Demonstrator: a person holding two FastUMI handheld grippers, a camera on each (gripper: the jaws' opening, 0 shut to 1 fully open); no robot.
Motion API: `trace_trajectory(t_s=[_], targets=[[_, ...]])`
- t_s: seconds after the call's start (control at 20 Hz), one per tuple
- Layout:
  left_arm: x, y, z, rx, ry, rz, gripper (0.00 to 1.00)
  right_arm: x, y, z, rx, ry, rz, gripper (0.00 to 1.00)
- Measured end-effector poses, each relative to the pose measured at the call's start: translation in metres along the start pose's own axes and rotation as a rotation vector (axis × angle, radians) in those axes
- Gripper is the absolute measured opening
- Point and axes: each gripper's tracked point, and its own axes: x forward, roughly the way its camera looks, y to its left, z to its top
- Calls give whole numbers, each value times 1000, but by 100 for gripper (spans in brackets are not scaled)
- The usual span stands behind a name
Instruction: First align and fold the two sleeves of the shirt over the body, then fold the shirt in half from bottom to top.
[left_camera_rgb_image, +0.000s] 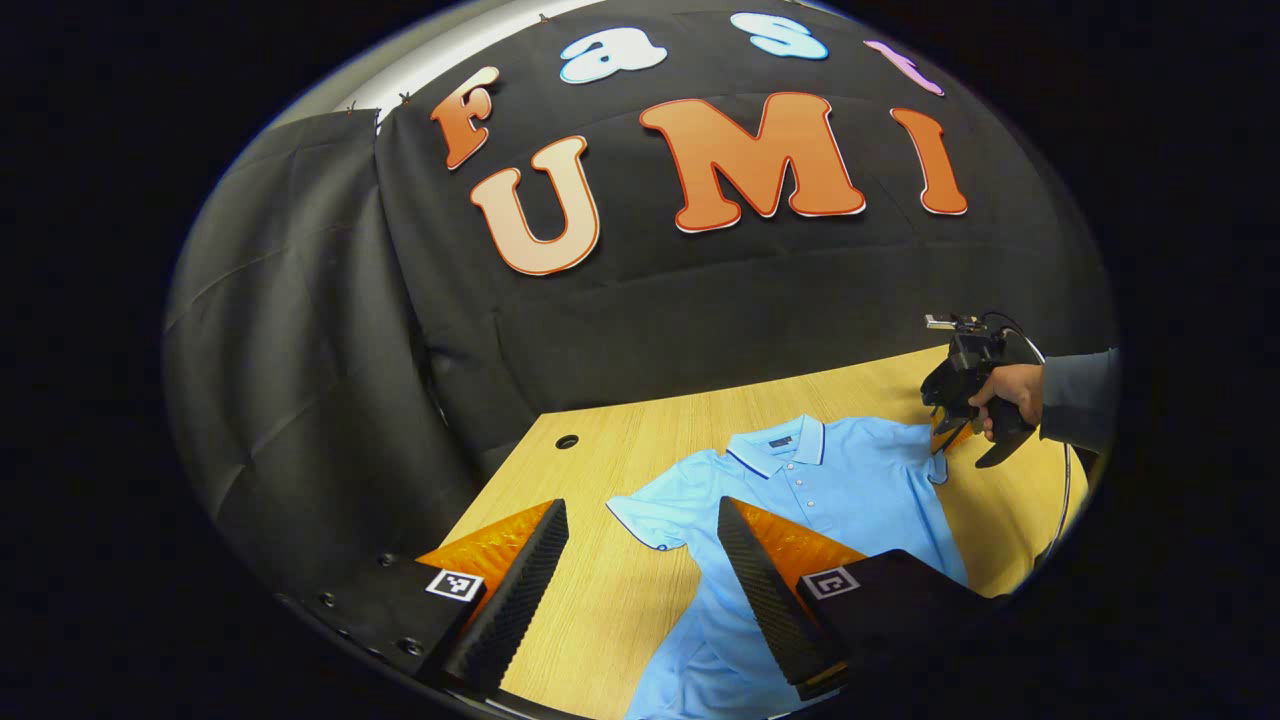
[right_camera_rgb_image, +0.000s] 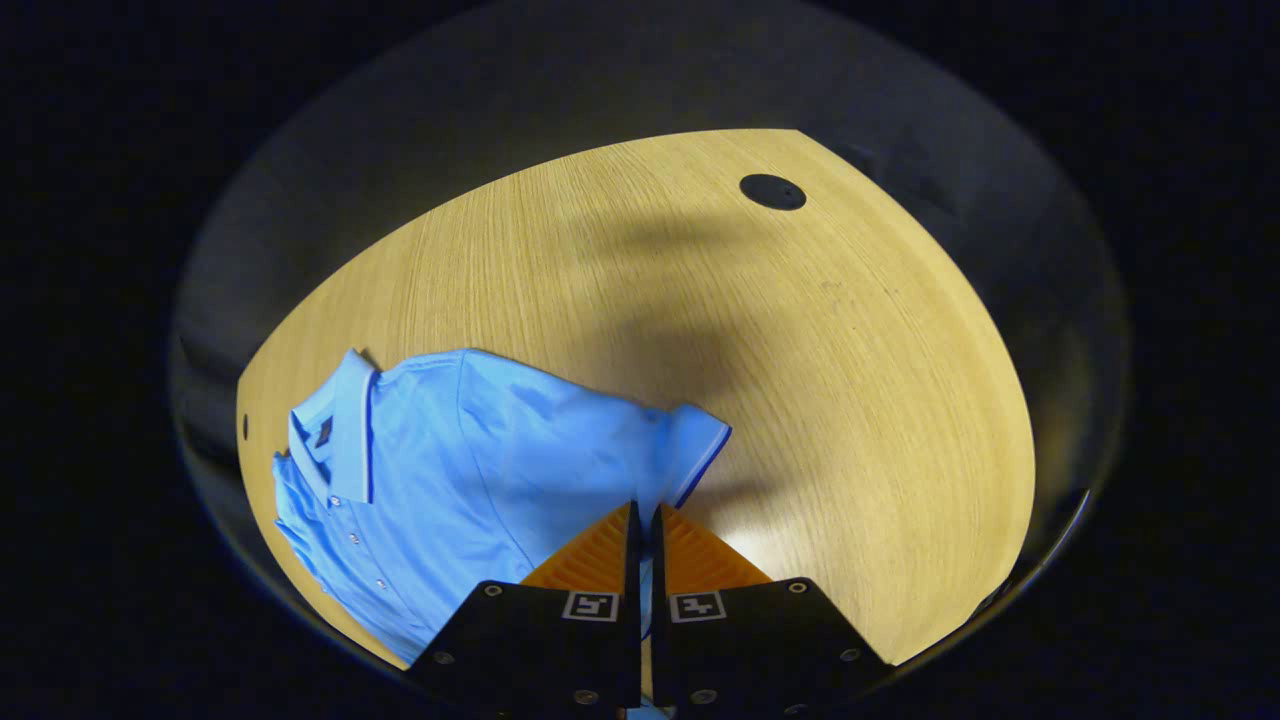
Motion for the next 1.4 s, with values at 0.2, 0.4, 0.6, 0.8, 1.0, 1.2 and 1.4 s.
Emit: trace_trajectory(t_s=[0.2,0.4,0.6,0.8,1.0,1.2,1.4], targets=[[4,7,-4,-13,-18,-30,99,-23,18,15,35,-70,81,3],[15,20,-10,-30,-34,-82,100,-51,54,16,41,-109,161,3],[28,41,-16,-34,-33,-113,100,-67,93,10,40,-127,211,3],[41,70,-21,-34,-34,-101,100,-70,122,-1,58,-111,242,3],[54,84,-32,-67,-4,-108,100,-71,153,-15,55,-87,302,3],[70,85,-40,-80,27,-135,99,-64,176,-24,42,-83,343,3],[85,82,-42,-82,49,-173,100,-56,188,-30,38,-84,354,5]])
